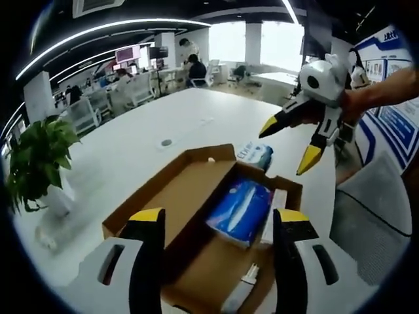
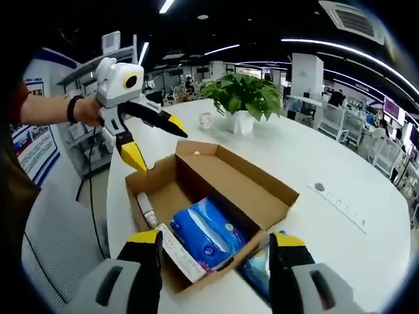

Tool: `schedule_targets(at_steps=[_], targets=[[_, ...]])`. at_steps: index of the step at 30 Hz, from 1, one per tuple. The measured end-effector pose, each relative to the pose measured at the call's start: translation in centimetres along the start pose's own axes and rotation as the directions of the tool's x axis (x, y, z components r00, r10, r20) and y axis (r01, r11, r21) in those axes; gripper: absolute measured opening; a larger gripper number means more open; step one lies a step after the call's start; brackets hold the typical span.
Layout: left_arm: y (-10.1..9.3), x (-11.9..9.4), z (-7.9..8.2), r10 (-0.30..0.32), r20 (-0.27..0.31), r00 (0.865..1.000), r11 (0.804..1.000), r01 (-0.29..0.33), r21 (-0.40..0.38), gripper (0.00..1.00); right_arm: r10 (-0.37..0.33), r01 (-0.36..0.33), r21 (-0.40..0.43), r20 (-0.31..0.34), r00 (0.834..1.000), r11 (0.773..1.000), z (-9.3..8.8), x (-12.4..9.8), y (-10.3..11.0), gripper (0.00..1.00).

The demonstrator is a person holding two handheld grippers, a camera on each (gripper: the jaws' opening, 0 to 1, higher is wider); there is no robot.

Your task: Operate the shoe box by opening the lid, removing the specified soft item, and placing it in the target area until the item is outside and the box remains undamaged.

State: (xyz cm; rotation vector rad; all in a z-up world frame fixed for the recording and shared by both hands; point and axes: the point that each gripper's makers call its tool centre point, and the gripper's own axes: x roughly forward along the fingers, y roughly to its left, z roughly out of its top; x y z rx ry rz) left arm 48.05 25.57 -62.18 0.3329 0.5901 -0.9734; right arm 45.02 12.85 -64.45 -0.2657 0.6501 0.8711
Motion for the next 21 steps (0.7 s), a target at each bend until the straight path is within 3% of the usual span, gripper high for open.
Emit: schedule_targets(at_steps=[6,11,21], targets=[[-0.9,1.2,-1.1,-0.018,-0.077,0.997,0.995,0.026,0.098,0.66,0.034,-0.041,-0.105,-0.063,0.997,0.994,0.3,1.4,0.6,0.63],[-1.6,2.6,-2.1,-0.025,-0.137,0.99,0.984,0.049,0.171,0.67,0.073,-0.082,-0.11,-0.085,0.994,0.991,0.5,2.8,0.9,0.61],[-2.5,4.7,-3.3,-0.051,-0.198,0.979,0.971,0.094,0.218,0.65,0.104,-0.138,-0.191,-0.18,0.978,0.972,-1.0,5.4,1.3,0.6]])
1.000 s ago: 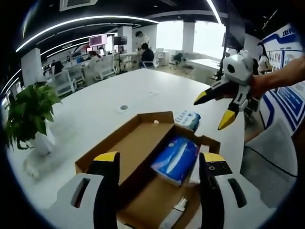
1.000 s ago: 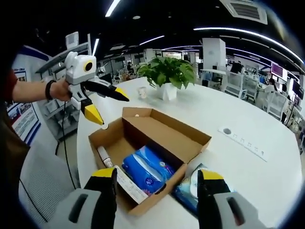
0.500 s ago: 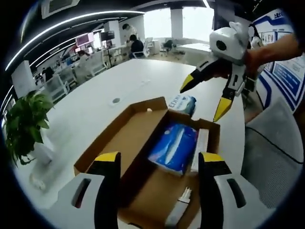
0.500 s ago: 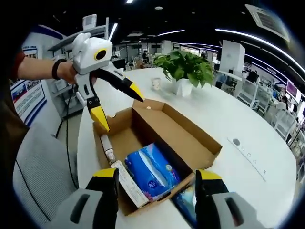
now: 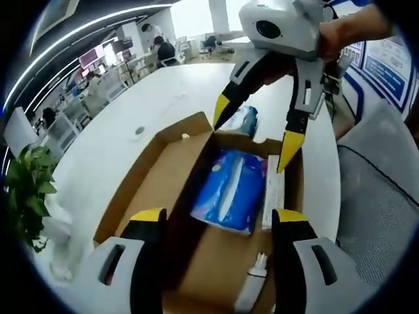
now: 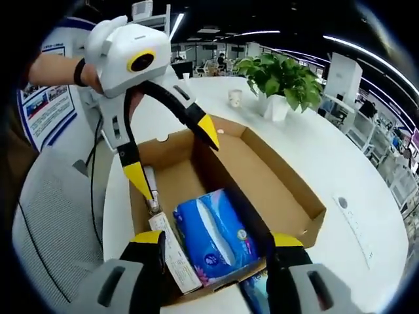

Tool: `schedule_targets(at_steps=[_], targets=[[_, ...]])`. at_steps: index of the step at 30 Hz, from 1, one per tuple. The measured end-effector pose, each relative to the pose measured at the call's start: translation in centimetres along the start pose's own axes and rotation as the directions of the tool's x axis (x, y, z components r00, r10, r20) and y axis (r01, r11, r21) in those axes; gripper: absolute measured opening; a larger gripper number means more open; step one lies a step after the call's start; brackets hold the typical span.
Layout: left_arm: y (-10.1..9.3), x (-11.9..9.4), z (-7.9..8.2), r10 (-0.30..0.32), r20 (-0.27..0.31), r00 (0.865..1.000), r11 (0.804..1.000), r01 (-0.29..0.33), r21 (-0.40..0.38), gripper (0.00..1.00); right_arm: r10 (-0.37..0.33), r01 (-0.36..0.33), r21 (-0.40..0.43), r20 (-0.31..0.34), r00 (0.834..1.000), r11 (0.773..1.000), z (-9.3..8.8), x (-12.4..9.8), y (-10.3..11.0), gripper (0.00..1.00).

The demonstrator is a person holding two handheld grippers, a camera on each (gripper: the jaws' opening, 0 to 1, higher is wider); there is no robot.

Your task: Operate the shoe box by opening the lid, removing the specified soft item, and placing it in the target area until the item is outside and the box remains undamaged.

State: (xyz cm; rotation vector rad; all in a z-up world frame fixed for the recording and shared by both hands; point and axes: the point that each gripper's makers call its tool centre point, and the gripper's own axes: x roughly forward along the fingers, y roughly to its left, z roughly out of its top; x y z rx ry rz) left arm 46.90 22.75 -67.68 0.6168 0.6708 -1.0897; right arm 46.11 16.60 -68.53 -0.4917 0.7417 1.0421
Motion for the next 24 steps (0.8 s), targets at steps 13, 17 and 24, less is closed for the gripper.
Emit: schedule_targets(at_steps=[13,17,24], targets=[[-0.2,2.8,-0.4,-0.036,-0.058,0.998,0.997,0.04,0.064,0.64,0.04,-0.047,-0.092,-0.079,0.996,0.995,-0.5,2.6,0.0,0.6],[0.1,3.5,-0.9,-0.041,-0.058,0.997,0.999,0.042,0.027,0.64,0.042,-0.051,-0.091,-0.101,0.994,0.995,-1.0,3.6,-0.5,0.6],[-0.5,4.7,-1.1,-0.067,-0.07,0.995,0.997,0.07,0.04,0.62,0.065,-0.092,-0.154,-0.173,0.983,0.984,-2.4,4.9,0.0,0.6]])
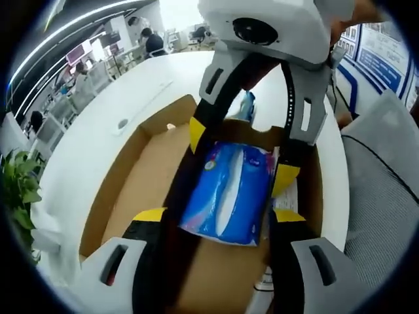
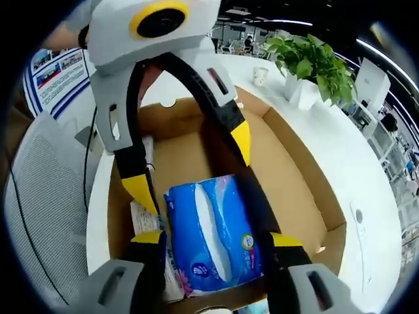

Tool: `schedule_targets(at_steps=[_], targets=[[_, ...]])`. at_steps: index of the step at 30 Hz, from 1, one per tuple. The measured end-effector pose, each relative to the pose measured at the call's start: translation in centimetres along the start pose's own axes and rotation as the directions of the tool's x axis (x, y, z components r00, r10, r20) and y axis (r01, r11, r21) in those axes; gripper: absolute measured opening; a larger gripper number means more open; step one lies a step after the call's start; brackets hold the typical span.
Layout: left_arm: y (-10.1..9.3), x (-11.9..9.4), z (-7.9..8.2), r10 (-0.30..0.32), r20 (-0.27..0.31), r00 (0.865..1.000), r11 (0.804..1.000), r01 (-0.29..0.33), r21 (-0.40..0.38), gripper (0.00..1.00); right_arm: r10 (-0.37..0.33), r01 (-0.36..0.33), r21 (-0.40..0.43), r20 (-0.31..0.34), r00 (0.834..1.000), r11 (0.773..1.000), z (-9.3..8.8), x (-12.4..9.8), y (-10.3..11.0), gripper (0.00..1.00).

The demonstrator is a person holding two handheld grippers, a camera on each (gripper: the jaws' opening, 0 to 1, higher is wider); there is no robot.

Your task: Operate the shoe box by opening the lid, removing the specified soft item, and placing it in the target area until the item is outside and the box remains undamaged.

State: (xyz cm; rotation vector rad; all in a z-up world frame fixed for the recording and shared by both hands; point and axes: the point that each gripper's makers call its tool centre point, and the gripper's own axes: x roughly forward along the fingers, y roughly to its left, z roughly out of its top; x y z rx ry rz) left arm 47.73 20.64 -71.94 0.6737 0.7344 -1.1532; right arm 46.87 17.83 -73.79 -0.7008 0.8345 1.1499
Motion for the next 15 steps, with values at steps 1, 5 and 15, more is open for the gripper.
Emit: schedule_targets(at_steps=[1,5,15], targets=[[-0.2,0.3,-0.2,-0.005,-0.01,1.0,1.0,0.006,0.017,0.63,-0.004,0.004,-0.008,-0.003,1.0,1.0,0.0,0.1,0.0,0.59],[-0.7,1.1,-0.3,-0.025,-0.017,1.0,0.999,0.026,0.047,0.65,-0.002,0.002,-0.01,-0.016,1.0,1.0,-0.3,0.6,-0.3,0.57],[-1.4,3.7,-1.0,-0.065,-0.037,0.997,0.996,0.067,0.058,0.65,0.02,-0.02,-0.003,-0.048,0.999,1.0,-1.2,1.4,-0.1,0.58]])
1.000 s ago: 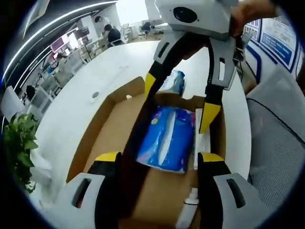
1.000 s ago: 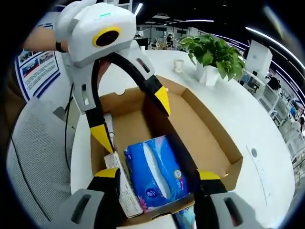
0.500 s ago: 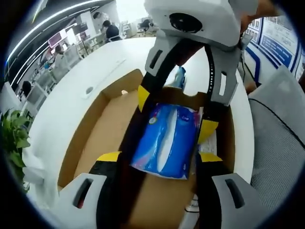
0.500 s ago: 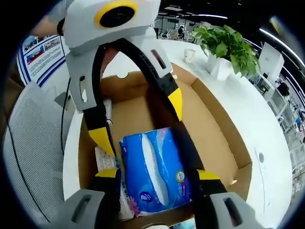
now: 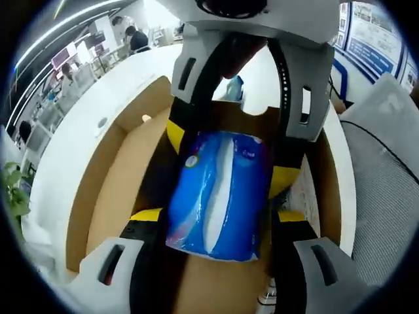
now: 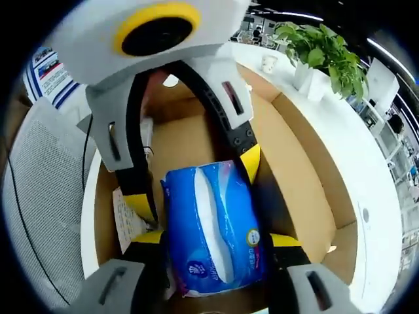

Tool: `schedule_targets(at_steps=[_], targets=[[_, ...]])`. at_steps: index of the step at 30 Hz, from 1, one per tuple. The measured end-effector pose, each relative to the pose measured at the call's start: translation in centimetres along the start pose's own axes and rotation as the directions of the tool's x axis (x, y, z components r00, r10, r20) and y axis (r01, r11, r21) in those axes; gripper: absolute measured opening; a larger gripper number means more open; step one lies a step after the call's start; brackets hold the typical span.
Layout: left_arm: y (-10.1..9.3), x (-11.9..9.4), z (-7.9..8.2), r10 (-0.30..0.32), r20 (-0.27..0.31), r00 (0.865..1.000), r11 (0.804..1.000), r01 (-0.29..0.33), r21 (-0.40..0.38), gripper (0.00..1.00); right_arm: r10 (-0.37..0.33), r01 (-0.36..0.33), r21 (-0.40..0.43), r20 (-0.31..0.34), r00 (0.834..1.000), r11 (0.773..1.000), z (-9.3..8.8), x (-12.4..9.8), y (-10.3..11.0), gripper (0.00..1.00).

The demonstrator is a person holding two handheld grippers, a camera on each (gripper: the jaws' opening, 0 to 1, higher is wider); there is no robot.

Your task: Operate the shoe box by opening the lid, removing the specified soft item, and placing it in the target area until the item is outside and the box remains undamaged.

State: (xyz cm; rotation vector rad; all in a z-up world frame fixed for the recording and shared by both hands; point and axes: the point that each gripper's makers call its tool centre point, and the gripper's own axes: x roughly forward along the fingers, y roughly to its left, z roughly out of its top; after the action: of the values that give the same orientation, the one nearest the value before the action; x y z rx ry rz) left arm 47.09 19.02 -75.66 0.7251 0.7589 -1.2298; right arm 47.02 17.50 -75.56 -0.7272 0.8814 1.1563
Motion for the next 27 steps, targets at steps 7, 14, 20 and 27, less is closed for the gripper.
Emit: schedule_targets(at_steps=[7,14,20,27], targets=[[0.5,0.9,-0.7,0.005,-0.02,1.0,1.0,-0.005,-0.018,0.56,-0.005,0.0,-0.081,-0.054,0.999,0.997,-0.8,0.8,0.5,0.62],[0.1,0.0,-1.8,0.007,-0.022,1.0,1.0,-0.007,0.009,0.54,-0.039,0.038,-0.084,-0.019,0.999,0.996,-0.2,0.2,0.4,0.62],[0.2,-1.1,-3.5,0.002,-0.035,0.999,1.0,-0.001,0.011,0.54,-0.042,0.039,-0.123,-0.024,0.999,0.992,0.7,0.3,0.7,0.63],[0.5,-2.2,-4.4,0.012,-0.04,0.999,1.0,-0.011,0.017,0.56,-0.019,0.014,-0.155,-0.03,0.999,0.988,2.1,1.2,1.3,0.62]])
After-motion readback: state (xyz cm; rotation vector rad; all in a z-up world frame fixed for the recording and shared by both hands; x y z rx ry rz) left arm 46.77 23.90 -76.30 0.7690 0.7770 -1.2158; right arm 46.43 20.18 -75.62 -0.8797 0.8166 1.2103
